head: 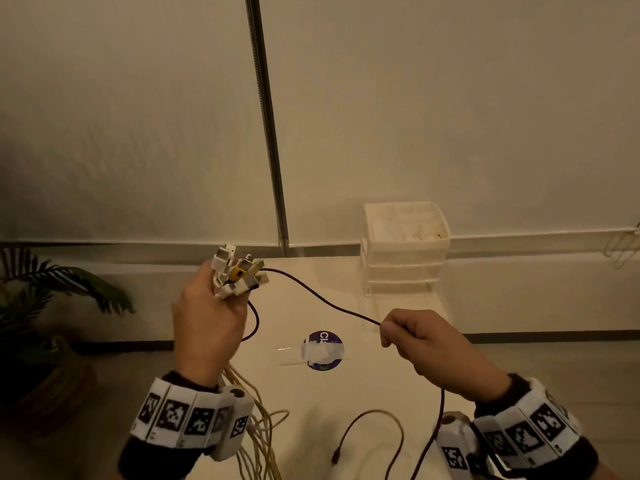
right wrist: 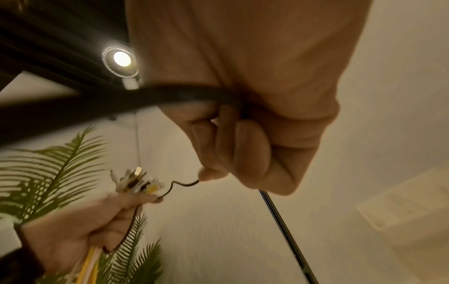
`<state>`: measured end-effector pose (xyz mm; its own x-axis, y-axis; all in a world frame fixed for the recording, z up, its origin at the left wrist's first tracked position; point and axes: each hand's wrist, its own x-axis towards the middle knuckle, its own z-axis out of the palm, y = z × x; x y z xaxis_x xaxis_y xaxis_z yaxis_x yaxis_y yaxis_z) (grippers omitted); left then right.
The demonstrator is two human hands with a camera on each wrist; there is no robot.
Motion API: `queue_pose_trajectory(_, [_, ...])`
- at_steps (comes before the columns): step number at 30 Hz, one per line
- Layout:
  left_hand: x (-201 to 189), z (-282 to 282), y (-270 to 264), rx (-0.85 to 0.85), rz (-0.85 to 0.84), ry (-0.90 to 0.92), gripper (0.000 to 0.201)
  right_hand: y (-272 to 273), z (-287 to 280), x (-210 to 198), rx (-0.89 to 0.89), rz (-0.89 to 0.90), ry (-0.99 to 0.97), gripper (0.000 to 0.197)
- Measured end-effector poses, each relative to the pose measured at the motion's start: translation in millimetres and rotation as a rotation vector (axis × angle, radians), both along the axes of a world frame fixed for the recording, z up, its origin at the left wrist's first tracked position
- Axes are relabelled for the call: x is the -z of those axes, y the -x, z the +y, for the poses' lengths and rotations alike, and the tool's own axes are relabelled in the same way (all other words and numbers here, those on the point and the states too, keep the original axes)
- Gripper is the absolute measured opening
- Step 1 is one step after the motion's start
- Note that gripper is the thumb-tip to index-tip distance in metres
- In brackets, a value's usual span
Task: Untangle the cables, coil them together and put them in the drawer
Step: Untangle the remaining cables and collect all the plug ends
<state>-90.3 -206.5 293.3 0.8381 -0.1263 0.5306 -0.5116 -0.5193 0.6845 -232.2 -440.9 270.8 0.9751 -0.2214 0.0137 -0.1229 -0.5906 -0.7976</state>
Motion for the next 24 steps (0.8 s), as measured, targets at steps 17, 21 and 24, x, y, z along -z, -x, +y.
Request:
queue_pose_trajectory(17, [-2,-38,43,0.458,-0.005,-0.556,0.067,-4,1,-3,0.119,0.008,0.151,0.034])
queue_pose_trajectory(21, [13,-62,47,0.619,0.128,-0.421,0.061,-5,14,-6,0.020,-0.015,-0.059,0.033])
queue_pose_trajectory(24, [19,-62,44,0.633,0.173,-0.276,0.035,1,13,-12,-0.016,0.044,-0.377,0.031])
